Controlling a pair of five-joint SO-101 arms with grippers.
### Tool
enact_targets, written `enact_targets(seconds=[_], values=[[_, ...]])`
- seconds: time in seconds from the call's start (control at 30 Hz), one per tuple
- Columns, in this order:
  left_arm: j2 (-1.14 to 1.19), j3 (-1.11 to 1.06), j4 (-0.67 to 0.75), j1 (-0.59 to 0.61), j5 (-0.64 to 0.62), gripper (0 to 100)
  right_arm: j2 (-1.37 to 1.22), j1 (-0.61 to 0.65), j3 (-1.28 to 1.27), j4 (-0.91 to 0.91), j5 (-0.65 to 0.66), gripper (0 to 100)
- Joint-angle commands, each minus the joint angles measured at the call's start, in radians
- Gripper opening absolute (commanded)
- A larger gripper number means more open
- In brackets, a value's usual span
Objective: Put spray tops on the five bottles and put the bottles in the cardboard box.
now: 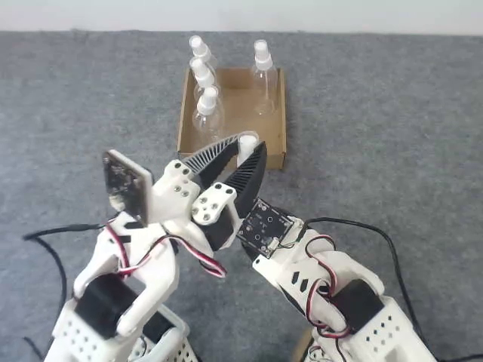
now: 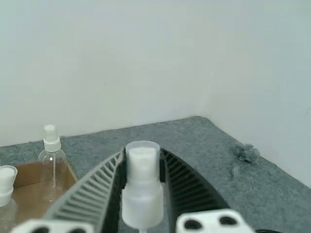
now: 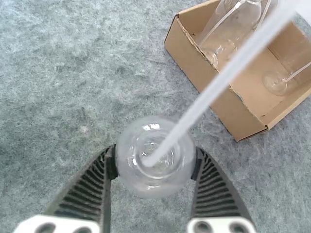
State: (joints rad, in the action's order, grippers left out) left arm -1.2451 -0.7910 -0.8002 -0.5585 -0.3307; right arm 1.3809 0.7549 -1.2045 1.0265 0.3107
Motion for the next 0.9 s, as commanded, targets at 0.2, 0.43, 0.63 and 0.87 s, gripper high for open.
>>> enact_targets(seconds=[0.2,0.43,0.63,0.87], values=[[-0.014,-0.047,-0.009,-0.008,0.054,1,-0.005,0.004,0.011,-0.025,0.008,4.4],[-0.014,-0.044,-0.066,-0.006,0.057,1,-0.005,0.004,0.011,-0.024,0.008,4.2],[-0.014,-0.041,-0.080,0.015,0.058,1,-0.004,0.002,0.012,-0.025,0.008,4.3],[-0.014,-0.025,-0.078,0.038,0.049,1,-0.004,0.002,0.014,-0.027,0.014,4.4]])
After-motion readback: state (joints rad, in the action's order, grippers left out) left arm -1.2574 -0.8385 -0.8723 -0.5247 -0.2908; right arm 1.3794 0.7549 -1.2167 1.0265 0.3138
